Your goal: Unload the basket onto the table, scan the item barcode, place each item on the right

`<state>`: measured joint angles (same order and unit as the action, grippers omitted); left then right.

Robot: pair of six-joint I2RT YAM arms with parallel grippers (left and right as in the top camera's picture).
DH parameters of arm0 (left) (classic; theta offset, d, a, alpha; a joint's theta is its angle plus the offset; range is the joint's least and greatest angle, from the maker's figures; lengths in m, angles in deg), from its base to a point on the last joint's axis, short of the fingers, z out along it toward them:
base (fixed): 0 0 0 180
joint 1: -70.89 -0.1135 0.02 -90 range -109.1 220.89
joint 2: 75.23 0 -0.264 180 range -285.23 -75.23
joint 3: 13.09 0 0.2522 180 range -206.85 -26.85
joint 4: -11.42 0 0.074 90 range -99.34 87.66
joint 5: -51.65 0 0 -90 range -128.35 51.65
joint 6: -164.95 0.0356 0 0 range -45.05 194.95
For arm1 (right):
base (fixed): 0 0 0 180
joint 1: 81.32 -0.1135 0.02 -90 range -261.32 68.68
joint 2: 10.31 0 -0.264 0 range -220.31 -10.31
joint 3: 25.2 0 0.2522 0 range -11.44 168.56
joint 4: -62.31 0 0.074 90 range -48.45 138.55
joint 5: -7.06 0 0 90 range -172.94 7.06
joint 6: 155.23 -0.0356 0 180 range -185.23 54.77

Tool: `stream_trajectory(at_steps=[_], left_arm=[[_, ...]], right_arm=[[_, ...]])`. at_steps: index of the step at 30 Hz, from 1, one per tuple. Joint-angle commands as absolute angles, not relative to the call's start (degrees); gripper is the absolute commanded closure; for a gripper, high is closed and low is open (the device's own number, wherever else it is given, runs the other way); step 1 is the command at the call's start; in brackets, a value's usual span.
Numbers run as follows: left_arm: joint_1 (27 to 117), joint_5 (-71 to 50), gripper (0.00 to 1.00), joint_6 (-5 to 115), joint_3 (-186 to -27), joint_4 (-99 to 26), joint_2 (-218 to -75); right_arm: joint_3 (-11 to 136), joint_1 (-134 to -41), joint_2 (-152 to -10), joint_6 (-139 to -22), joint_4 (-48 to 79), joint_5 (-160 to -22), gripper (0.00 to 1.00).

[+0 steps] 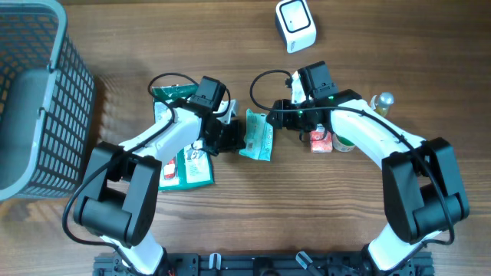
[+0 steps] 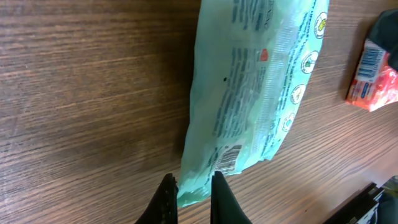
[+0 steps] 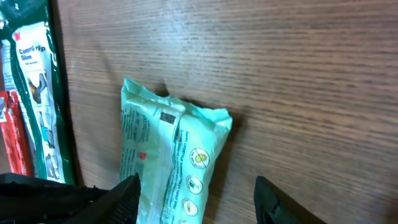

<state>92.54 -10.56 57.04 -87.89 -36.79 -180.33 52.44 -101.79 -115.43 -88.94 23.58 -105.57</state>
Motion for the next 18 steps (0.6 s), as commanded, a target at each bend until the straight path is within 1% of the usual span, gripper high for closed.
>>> stream_trajectory(at_steps=[1,3,5,6,7,9,13,18], left_arm=[[92.4,-9.2,0.9,56.3,-87.4,-36.1,-181.0],[92.4,-9.3,0.89,56.3,-87.4,-35.6,-181.0],[92.1,-8.4,0.96,56.1,-89.2,-35.8,-180.9],[91.9,-6.1,0.96,56.1,-90.6,-36.6,-180.9],[91.8,-1.2,0.96,56.1,-91.9,-36.5,-180.8],[92.3,1.7,0.96,56.1,-92.2,-35.4,-181.2],[92.4,-0.3,0.96,56.1,-92.2,-35.3,-185.4],[92.3,-8.1,0.96,56.1,-92.2,-36.0,-190.0]], right_arm=[[51.8,-101.9,-116.9,-89.9,22.3,-104.8,0.41],[51.8,-102.0,-116.9,-89.8,22.2,-104.8,0.41],[51.8,-102.0,-116.9,-89.8,22.1,-104.8,0.41],[51.8,-102.0,-116.9,-89.8,22.1,-104.8,0.41],[51.8,-102.0,-116.9,-89.8,22.1,-104.8,0.41],[51.8,-102.0,-116.9,-89.8,22.1,-104.8,0.41],[51.8,-102.0,-116.9,-89.8,22.1,-104.8,0.41],[51.8,-102.0,-116.9,-89.9,22.1,-104.8,0.4]])
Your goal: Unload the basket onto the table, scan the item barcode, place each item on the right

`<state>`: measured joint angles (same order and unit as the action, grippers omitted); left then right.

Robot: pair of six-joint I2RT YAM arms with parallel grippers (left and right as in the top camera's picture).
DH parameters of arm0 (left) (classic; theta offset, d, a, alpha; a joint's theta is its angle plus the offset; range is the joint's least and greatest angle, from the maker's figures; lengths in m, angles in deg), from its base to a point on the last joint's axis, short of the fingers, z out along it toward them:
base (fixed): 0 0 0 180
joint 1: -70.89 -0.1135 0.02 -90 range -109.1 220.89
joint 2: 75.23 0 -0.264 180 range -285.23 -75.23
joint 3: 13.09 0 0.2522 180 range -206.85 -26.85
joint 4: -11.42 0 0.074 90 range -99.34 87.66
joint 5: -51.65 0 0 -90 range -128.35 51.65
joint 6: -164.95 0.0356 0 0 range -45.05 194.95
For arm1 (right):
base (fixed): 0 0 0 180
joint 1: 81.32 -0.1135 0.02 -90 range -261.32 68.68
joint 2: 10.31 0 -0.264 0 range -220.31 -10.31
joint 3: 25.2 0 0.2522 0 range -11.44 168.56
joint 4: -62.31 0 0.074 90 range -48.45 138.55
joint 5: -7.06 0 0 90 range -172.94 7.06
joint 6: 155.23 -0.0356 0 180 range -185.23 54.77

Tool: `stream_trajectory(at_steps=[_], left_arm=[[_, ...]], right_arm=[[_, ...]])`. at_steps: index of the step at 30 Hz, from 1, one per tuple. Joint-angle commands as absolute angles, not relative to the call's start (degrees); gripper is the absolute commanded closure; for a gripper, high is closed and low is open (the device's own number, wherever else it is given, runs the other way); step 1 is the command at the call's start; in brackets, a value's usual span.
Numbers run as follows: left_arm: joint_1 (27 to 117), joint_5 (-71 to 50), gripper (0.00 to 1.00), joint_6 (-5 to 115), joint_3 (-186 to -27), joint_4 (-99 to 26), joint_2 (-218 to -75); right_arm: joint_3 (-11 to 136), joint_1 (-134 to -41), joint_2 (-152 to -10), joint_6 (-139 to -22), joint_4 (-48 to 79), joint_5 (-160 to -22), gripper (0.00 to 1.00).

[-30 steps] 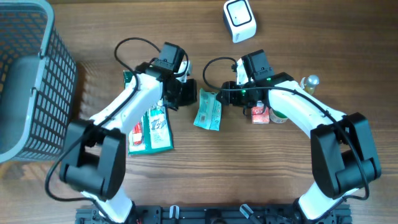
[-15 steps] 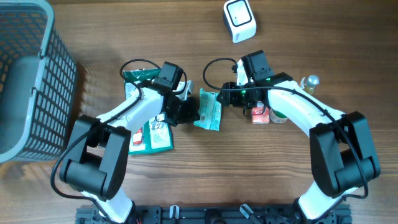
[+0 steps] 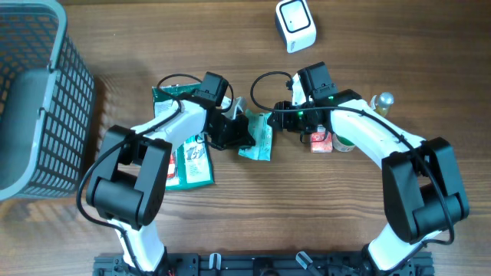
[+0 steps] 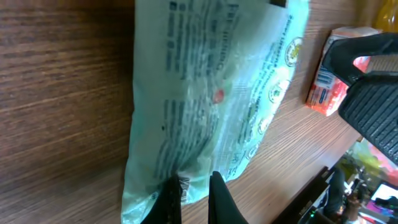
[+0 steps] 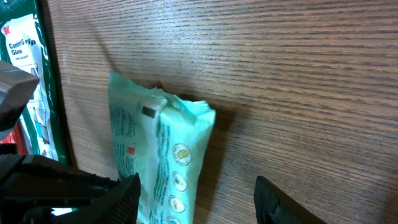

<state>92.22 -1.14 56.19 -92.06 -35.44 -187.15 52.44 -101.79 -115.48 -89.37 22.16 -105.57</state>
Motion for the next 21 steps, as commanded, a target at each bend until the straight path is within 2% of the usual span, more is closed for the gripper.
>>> stream_trajectory(at_steps=[1,6,10,12,13,21], left_arm=[[92.3,-8.5,0.96,56.1,-92.1,-35.9,-190.0],[92.3,-10.8,0.96,56.5,-92.0,-36.1,-190.0],[92.3,-11.0,0.96,56.5,-92.0,-36.2,-190.0],[92.3,-11.0,0.96,56.5,-92.0,-36.4,-190.0],[92.3,-11.0,0.96,56.5,-92.0,-36.4,-190.0],[91.3,-11.0,0.96,56.5,-92.4,-36.6,-186.9]], right_arm=[[51.8,-102.0,-116.9,-89.9,22.2,-105.2,0.39],[51.8,-102.0,-119.5,-92.4,23.1,-108.3,0.39],[51.8,-102.0,-125.0,-92.4,27.8,-115.1,0.44],[51.8,-102.0,-125.7,-92.3,29.1,-117.8,0.56],[51.8,-102.0,-125.7,-92.3,29.3,-117.7,0.66],[51.9,-102.0,-125.7,-92.0,31.2,-117.3,0.89]])
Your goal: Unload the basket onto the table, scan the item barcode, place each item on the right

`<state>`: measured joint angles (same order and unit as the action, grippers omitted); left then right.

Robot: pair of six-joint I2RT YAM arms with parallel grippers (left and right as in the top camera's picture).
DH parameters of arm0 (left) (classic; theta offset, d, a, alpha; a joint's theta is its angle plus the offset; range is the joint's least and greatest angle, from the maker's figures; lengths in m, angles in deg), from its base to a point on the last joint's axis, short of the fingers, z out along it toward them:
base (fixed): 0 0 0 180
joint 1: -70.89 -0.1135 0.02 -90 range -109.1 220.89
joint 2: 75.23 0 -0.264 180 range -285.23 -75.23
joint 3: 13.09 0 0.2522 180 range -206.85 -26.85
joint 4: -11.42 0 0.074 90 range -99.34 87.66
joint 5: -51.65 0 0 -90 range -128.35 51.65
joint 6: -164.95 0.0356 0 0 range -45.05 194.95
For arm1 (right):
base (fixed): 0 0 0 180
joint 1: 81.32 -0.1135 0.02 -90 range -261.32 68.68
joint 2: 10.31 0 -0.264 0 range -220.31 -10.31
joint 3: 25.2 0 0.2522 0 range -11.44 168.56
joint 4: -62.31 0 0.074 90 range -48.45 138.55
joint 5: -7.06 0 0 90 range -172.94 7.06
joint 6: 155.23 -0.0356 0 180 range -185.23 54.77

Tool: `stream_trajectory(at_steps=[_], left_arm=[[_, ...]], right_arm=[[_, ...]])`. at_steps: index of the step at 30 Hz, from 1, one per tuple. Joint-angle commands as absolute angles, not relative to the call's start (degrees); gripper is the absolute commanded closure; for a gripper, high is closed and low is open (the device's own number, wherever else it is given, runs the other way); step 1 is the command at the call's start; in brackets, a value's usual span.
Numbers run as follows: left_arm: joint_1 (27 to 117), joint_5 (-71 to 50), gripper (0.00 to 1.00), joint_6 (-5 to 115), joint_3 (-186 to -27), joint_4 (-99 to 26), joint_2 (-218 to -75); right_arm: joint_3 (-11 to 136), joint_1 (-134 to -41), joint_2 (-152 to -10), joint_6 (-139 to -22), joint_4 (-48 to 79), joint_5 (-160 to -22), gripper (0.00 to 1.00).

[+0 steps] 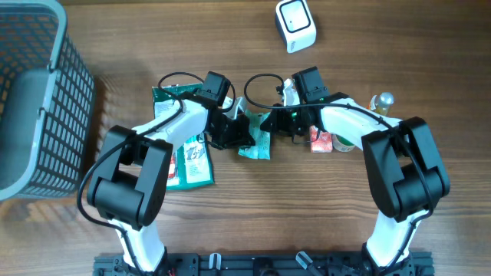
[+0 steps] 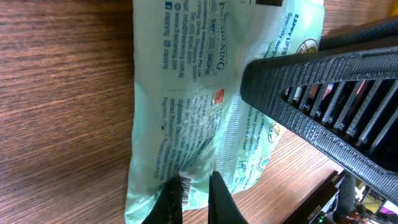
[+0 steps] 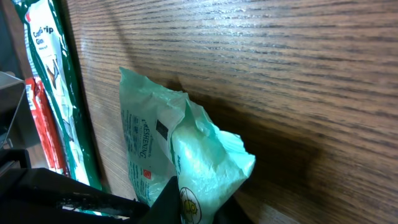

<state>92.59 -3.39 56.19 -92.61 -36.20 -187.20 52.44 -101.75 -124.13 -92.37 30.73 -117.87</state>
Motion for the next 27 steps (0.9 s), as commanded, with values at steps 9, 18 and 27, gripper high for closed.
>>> stream_trajectory(at_steps=[9,18,27], left_arm=[[86.4,-45.3,0.92,56.5,-94.4,-37.5,-162.7],[82.4,-55.8,0.01,56.5,-94.4,-38.4,-162.6],[82.2,-55.8,0.0,56.5,-94.4,-39.4,-162.6]], right_arm=[[51.9,-102.0,-125.4,-89.3,32.1,-117.3,0.96],[51.9,-102.0,-125.3,-95.4,32.9,-117.3,0.96],[51.9,-102.0,-125.3,-94.2,33.4,-117.6,0.96]])
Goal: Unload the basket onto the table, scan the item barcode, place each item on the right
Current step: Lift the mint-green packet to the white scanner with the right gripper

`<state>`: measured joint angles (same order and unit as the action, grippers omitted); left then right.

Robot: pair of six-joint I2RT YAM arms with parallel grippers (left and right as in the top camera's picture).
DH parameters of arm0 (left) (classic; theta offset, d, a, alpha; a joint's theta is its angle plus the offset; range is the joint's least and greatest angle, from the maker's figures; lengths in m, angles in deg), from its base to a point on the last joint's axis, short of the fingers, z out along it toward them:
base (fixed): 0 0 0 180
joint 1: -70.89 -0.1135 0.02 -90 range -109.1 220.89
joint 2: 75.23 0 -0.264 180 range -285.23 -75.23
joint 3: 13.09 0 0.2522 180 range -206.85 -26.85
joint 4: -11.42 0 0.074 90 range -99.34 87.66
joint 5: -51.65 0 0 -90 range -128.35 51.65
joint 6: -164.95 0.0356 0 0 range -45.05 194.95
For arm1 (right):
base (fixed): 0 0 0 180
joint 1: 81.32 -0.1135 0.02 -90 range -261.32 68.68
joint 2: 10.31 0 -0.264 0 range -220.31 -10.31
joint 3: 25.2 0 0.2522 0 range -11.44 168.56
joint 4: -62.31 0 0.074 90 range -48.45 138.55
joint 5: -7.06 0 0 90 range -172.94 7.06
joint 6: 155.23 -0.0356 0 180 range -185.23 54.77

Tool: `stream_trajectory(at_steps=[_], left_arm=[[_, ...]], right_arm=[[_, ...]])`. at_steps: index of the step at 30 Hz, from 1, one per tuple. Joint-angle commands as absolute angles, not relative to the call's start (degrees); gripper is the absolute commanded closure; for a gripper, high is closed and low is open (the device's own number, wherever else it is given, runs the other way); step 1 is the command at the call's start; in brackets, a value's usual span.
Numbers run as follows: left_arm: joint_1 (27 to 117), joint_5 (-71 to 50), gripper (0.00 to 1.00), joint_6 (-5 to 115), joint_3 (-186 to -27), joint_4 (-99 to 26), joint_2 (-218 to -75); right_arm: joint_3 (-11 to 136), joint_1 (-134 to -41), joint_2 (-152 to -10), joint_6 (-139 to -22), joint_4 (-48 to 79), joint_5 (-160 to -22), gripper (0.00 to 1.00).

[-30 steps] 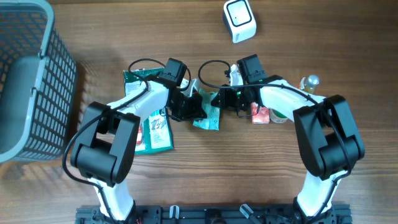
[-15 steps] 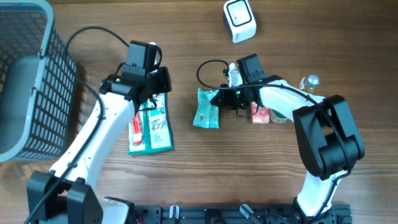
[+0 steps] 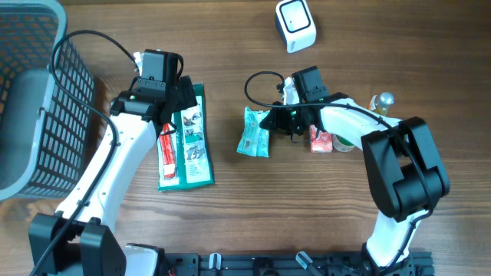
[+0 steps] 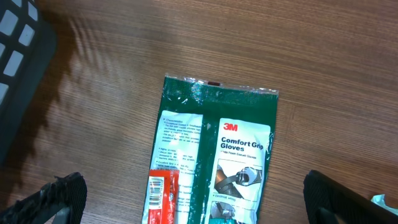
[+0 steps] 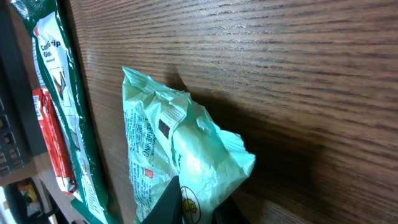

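Note:
The mint-green packet lies on the wooden table at its middle. A small dark barcode patch shows near its top in the right wrist view. My right gripper is shut on the packet's right edge, and the packet bulges up between the pinching fingers. My left gripper hangs wide open at the far left, well away from the packet. Below it lies the green gloves pack, with one finger on each side of the view. The white scanner stands at the back, beyond the packet.
A grey mesh basket fills the far left. The green gloves pack with a red strip lies left of centre. A red-and-white packet and a small bottle sit under and beside my right arm.
My left gripper was shut on the packet's left end; now it has let go, stands open and has moved back left over the gloves pack. The right gripper still pinches the packet.
First my left gripper was shut on the packet's edge while the right one hung open over it. Then the packet was turned further towards the right arm. Then the right gripper was shut on its other edge, with both holding. Now only the right holds it.

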<state>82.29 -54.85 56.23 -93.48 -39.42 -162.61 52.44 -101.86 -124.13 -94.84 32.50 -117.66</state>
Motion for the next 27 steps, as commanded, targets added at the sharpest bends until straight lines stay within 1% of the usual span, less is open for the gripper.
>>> stream_trajectory(at_steps=[1,2,4,6,8,11,12,15,17,19,21,24,27], left_arm=[[82.2,-55.8,0.0,56.5,-94.4,-39.4,-162.6],[82.2,-55.8,0.0,56.5,-94.4,-39.4,-162.6],[82.2,-55.8,0.0,56.5,-94.4,-39.4,-162.6],[82.2,-55.8,0.0,56.5,-94.4,-39.4,-162.6],[82.2,-55.8,0.0,56.5,-94.4,-39.4,-162.6],[82.2,-55.8,0.0,56.5,-94.4,-39.4,-162.6],[82.2,-55.8,0.0,56.5,-94.4,-39.4,-162.6],[82.2,-55.8,0.0,56.5,-94.4,-39.4,-162.6],[82.2,-55.8,0.0,56.5,-94.4,-39.4,-162.6],[82.2,-55.8,0.0,56.5,-94.4,-39.4,-162.6],[82.2,-55.8,0.0,56.5,-94.4,-39.4,-162.6],[82.2,-55.8,0.0,56.5,-94.4,-39.4,-162.6],[82.2,-55.8,0.0,56.5,-94.4,-39.4,-162.6]], right_arm=[[52.1,-102.0,-125.0,-93.0,33.4,-117.8,0.96],[53.1,-101.9,-123.9,-92.4,32.2,-117.8,0.96],[55.9,-101.9,-120.6,-87.6,27.3,-117.4,0.96],[61.7,-101.9,-114.3,-80.8,18.0,-114.0,0.96],[69.7,-101.9,-108.5,-73.4,7.0,-107.6,0.96],[80.3,-101.9,-106.4,-64.3,-1.7,-98.0,0.96],[81.9,-101.9,-106.5,-58.1,-0.6,-92.7,0.96],[82.0,-101.9,-107.5,-49.0,5.2,-84.3,0.96],[82.0,-101.9,-109.2,-44.7,9.9,-82.1,0.96],[82.0,-101.9,-112.4,-41.0,18.1,-77.4,0.96],[82.0,-101.9,-115.5,-36.8,23.6,-74.2,0.96],[82.0,-101.9,-122.8,-27.8,39.5,-63.9,0.96],[82.0,-101.9,-129.0,-20.2,51.8,-59.3,0.96]])
